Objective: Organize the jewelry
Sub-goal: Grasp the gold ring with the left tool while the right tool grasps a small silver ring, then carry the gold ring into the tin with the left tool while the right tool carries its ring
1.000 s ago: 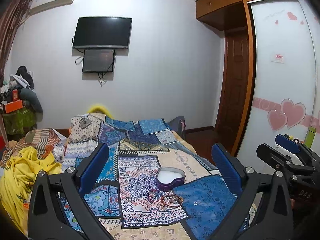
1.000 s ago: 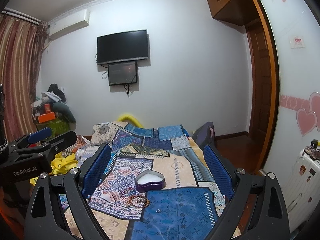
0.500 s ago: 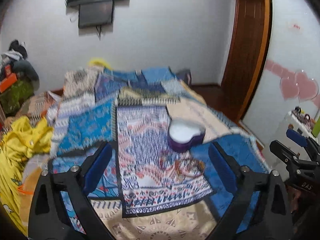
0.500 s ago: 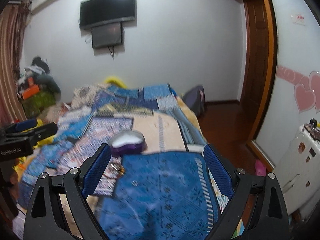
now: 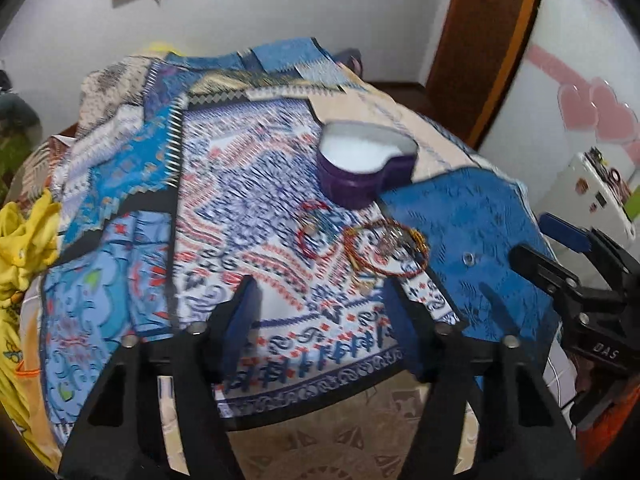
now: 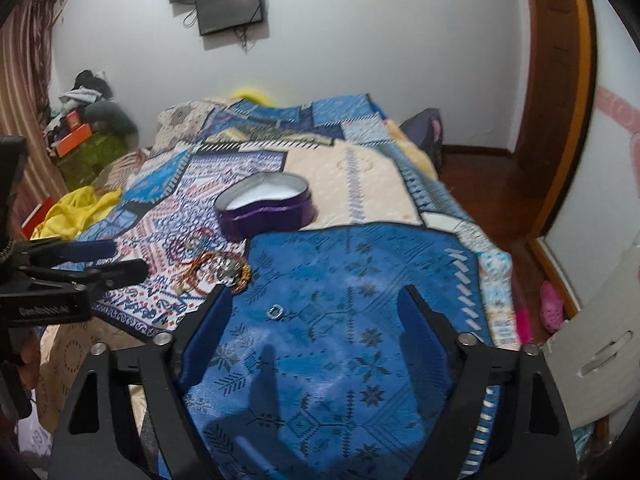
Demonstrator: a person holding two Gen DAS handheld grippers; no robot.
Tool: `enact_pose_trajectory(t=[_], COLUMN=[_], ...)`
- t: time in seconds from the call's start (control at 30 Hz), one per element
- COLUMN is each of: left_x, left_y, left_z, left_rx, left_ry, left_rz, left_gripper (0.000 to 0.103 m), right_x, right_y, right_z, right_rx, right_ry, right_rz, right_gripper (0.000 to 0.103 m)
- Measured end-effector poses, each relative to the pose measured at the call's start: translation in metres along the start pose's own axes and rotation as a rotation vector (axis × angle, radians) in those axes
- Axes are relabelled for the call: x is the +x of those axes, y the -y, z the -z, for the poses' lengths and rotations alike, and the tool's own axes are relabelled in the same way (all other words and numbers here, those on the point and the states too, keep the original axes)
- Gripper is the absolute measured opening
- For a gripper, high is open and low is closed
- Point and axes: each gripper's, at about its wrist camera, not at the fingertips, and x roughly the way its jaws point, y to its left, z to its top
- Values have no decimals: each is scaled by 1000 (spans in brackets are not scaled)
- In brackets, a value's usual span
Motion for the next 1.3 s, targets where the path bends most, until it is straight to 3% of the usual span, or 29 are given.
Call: enact_pose_trajectory(t=[0.27, 0.47, 0.57, 0.77, 0.87, 1.3], left_x=[17, 24, 28, 34, 33, 7], left_y=[12, 16, 17, 11, 12, 11], left_z=[2, 1, -1, -5, -4, 3], left_rx=[38, 56, 60, 32, 39, 35], left_ry=[-66, -85, -88, -91, -85, -22], left_rz=[57, 94, 100, 128, 115, 97], left_gripper=[47, 46, 39, 26, 14, 12], right_x=[25, 35, 39, 45, 45, 27], right_y=[-11, -16, -15, -13, -15, -10], right_z=[5, 8, 7, 7, 7, -4], right_rx=[-51, -83, -81, -66, -66, -34], right_ry=[-80, -103, -107, -103, -101, -66], right_rz=[-90, -97, -96, -103, -97, -90], right_gripper=[41, 25, 19, 12, 10, 10])
